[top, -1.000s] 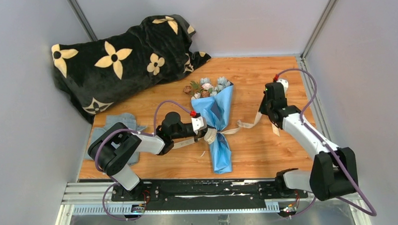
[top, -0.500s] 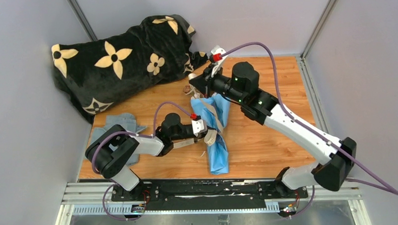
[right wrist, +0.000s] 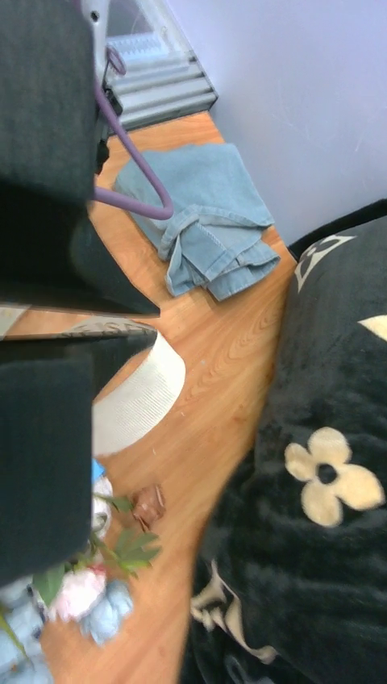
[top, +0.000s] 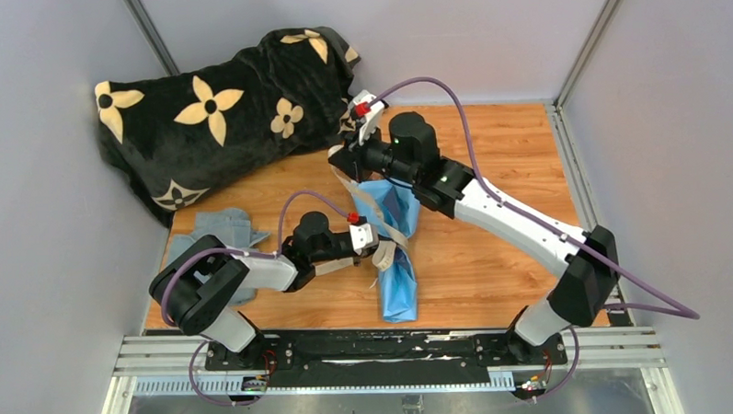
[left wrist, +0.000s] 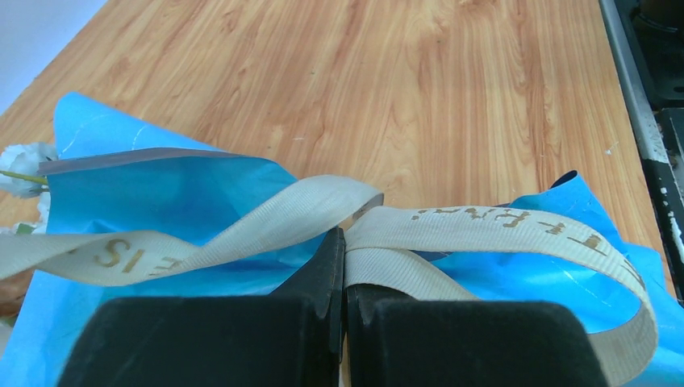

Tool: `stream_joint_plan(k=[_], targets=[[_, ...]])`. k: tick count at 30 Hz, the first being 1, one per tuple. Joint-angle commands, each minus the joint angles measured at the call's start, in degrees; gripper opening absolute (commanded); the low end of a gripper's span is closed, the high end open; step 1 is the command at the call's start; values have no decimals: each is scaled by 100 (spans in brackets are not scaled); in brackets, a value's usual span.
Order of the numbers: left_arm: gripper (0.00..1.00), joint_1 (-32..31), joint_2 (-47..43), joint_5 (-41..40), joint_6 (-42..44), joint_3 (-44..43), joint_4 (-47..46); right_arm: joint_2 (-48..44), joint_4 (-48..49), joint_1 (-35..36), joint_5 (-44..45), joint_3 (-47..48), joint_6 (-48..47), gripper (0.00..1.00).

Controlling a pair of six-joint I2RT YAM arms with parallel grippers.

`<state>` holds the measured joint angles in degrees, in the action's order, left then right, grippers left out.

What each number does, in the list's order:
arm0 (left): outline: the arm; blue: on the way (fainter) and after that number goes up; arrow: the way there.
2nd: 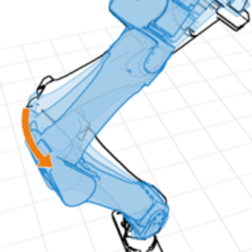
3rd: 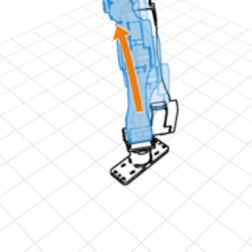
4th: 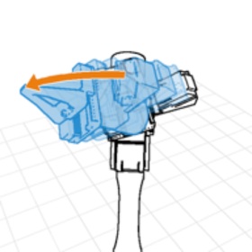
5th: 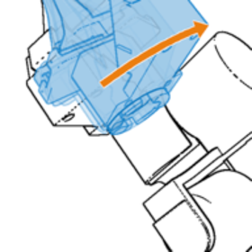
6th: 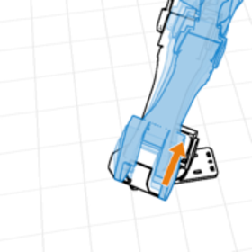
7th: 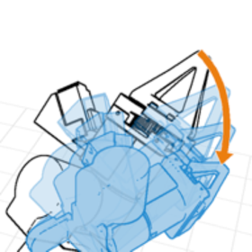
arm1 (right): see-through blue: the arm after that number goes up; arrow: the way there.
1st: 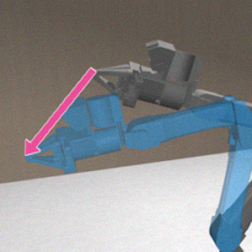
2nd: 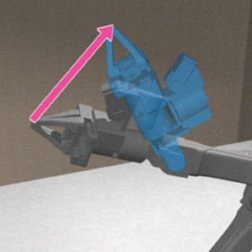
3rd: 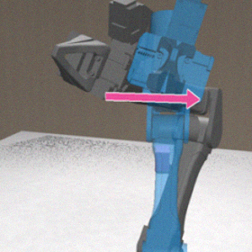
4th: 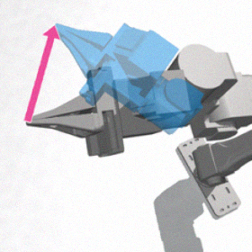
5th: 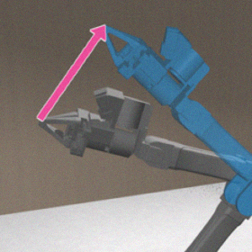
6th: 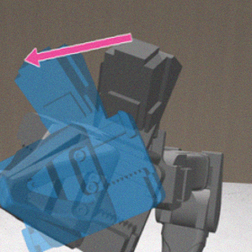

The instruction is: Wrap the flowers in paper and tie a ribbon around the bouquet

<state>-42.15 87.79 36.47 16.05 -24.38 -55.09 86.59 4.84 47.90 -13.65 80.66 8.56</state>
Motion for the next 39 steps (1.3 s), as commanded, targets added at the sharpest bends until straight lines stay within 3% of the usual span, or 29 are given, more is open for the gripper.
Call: stream_joint_plan(k=[1, 2, 3, 7, 11, 14, 19, 21, 27, 33, 39], targets=[[0, -56, -115, -130, -43, 62, -50, 472, -1079, 25, -147, 622, -317, 37], [0, -56, -113, -136, -94, 71, -60, 536, -1436, 0, -184, 794, -464, 52], [0, -56, -116, -150, -143, 78, -71, 528, -1682, -31, -99, 904, -587, 60], [0, -56, -130, -253, -379, 91, -87, -122, -1763, -263, 72, 474, -1136, 72], [0, -56, -143, -405, -606, 108, -110, -1092, -1391, -405, 159, -514, -1575, 73], [0, -56, -157, -652, -968, 88, -125, -1919, -453, -403, -62, -1907, -1949, 72], [0, -56, -150, -763, -1331, 60, -143, -3169, 1384, -366, -1727, -4584, -3027, 71], [0, -56, -157, -762, -1290, 65, -123, -3530, 2123, -352, -1941, -5477, -3565, 71], [0, -56, -176, -751, -1172, 2, 3, -3532, 1589, -335, -2212, -5650, -4770, 71], [0, -56, -145, -730, -1170, -10, -29, -3216, 2235, -182, -2414, -5945, -4840, 70], [0, -59, -60, -721, -1236, -53, -17, -2555, 3695, 26, -2310, -6017, -4617, 70]])
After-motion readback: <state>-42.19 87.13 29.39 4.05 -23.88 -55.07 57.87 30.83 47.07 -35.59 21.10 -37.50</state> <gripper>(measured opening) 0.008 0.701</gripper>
